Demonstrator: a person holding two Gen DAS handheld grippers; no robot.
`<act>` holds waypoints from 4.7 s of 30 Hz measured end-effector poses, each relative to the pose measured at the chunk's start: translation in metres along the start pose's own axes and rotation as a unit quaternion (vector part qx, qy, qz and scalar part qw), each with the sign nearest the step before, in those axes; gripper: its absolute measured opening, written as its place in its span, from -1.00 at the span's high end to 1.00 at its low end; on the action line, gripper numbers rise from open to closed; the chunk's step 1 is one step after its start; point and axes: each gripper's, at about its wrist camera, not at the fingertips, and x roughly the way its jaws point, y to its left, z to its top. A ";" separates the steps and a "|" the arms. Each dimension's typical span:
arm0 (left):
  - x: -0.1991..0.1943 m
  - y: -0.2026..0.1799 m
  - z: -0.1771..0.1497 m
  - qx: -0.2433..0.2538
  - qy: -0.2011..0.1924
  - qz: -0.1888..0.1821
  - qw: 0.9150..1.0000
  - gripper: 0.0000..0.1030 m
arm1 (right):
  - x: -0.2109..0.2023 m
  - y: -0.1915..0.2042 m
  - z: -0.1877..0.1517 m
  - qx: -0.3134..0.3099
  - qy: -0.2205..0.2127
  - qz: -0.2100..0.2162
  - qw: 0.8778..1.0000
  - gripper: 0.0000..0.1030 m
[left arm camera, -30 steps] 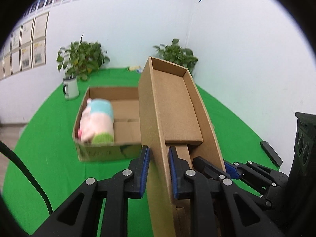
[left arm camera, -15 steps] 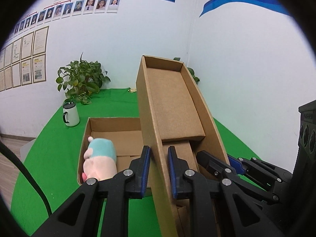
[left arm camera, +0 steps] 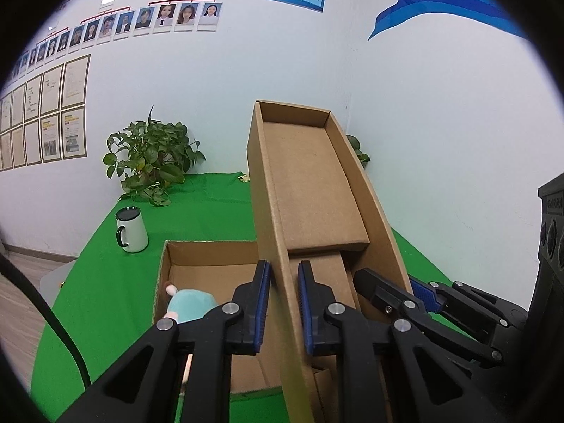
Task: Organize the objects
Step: 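Raise the long brown box upright with both grippers beside the open box, then lower the long brown box into the open box beside the plush pig with both grippers, then open both grippers and withdraw them from the box, then move the right gripper to the white hair dryer and close on its handle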
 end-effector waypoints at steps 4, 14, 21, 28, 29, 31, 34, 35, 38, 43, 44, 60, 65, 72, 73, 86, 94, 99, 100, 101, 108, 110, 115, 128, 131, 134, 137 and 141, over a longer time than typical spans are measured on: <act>0.027 0.014 0.009 -0.009 0.017 0.003 1.000 0.71 | 0.034 0.002 0.019 -0.001 0.011 0.001 1.000 0.77; 0.087 0.036 -0.002 -0.018 0.070 0.027 0.997 0.72 | 0.134 -0.002 0.020 0.004 0.058 0.014 0.998 0.77; 0.144 0.053 -0.039 -0.020 0.142 0.046 0.989 0.73 | 0.217 -0.023 -0.025 0.030 0.113 0.026 0.993 0.77; 0.183 0.065 -0.072 -0.021 0.208 0.071 0.975 0.74 | 0.282 -0.042 -0.085 0.056 0.153 0.043 0.986 0.77; 0.187 0.066 -0.076 -0.022 0.216 0.072 0.973 0.75 | 0.291 -0.045 -0.092 0.059 0.162 0.045 0.984 0.77; 0.195 0.069 -0.082 -0.026 0.231 0.073 0.970 0.75 | 0.302 -0.046 -0.106 0.064 0.174 0.044 0.982 0.77; 0.205 0.074 -0.092 -0.036 0.251 0.065 0.965 0.75 | 0.319 -0.050 -0.120 0.074 0.197 0.038 0.977 0.78; 0.207 0.075 -0.094 -0.040 0.255 0.063 0.964 0.74 | 0.326 -0.053 -0.125 0.077 0.207 0.033 0.975 0.78; 0.203 0.074 -0.095 -0.031 0.249 0.063 0.966 0.70 | 0.331 -0.049 -0.136 0.083 0.216 0.030 0.972 0.80; 0.186 0.076 -0.090 -0.042 0.241 0.041 0.969 0.70 | 0.337 -0.046 -0.145 0.088 0.230 0.023 0.969 0.81; 0.181 0.077 -0.088 -0.041 0.233 0.044 0.971 0.70 | 0.339 -0.047 -0.149 0.089 0.232 0.022 0.968 0.81; 0.117 0.102 -0.105 -0.043 0.180 0.062 0.981 0.70 | 0.348 -0.002 -0.148 0.011 0.253 -0.004 0.967 0.76; 0.104 0.101 -0.106 -0.038 0.164 0.075 0.983 0.63 | 0.315 -0.016 -0.134 0.024 0.220 0.015 0.975 0.14; 0.072 0.086 -0.108 -0.012 0.099 0.100 0.990 -0.09 | 0.214 -0.022 -0.131 -0.013 0.126 0.024 0.992 -0.89; 0.068 0.081 -0.109 -0.004 0.088 0.105 0.991 -0.13 | 0.203 -0.022 -0.134 -0.014 0.122 0.024 0.992 -0.92; 0.026 0.029 -0.134 0.000 0.030 0.106 0.994 -0.56 | 0.085 -0.039 -0.195 0.008 0.079 -0.007 0.997 -0.91; 0.010 0.017 -0.144 -0.007 0.034 0.081 0.996 0.41 | 0.063 -0.058 -0.199 0.030 0.070 -0.014 0.997 -0.36; 0.003 0.017 -0.146 -0.014 0.040 0.091 0.995 0.44 | 0.055 -0.065 -0.203 0.045 0.068 -0.005 0.997 -0.98; 0.001 0.018 -0.146 -0.014 0.037 0.095 0.995 0.07 | 0.057 -0.063 -0.203 0.045 0.072 0.000 0.996 -0.98; -0.002 0.019 -0.147 -0.016 0.033 0.092 0.995 -0.27 | 0.059 -0.062 -0.203 0.044 0.074 0.003 0.996 -0.98; -0.015 0.034 -0.151 -0.027 0.030 0.103 0.994 -0.38 | 0.072 -0.050 -0.208 0.031 0.097 0.067 0.993 -0.98; -0.017 0.044 -0.155 -0.037 0.036 0.104 0.993 -0.38 | 0.075 -0.042 -0.205 0.009 0.095 0.095 0.991 -0.98; -0.027 0.068 -0.165 -0.060 0.040 0.116 0.991 -0.38 | 0.105 -0.008 -0.184 -0.074 0.115 0.179 0.974 -0.97; -0.021 0.095 -0.178 -0.067 0.065 0.111 0.989 -0.38 | 0.235 0.064 -0.174 -0.289 0.227 0.223 0.903 0.03; -0.019 0.095 -0.177 -0.068 0.062 0.105 0.990 -0.38 | 0.239 0.061 -0.179 -0.290 0.221 0.226 0.903 0.35; -0.015 0.095 -0.177 -0.069 0.065 0.102 0.990 -0.38 | 0.237 0.054 -0.178 -0.280 0.214 0.241 0.904 0.45; -0.009 0.093 -0.178 -0.068 0.070 0.102 0.990 -0.38 | 0.236 0.053 -0.178 -0.289 0.208 0.238 0.904 0.45; -0.006 0.088 -0.178 -0.059 0.074 0.105 0.990 -0.38 | 0.229 0.049 -0.169 -0.257 0.205 0.245 0.912 0.10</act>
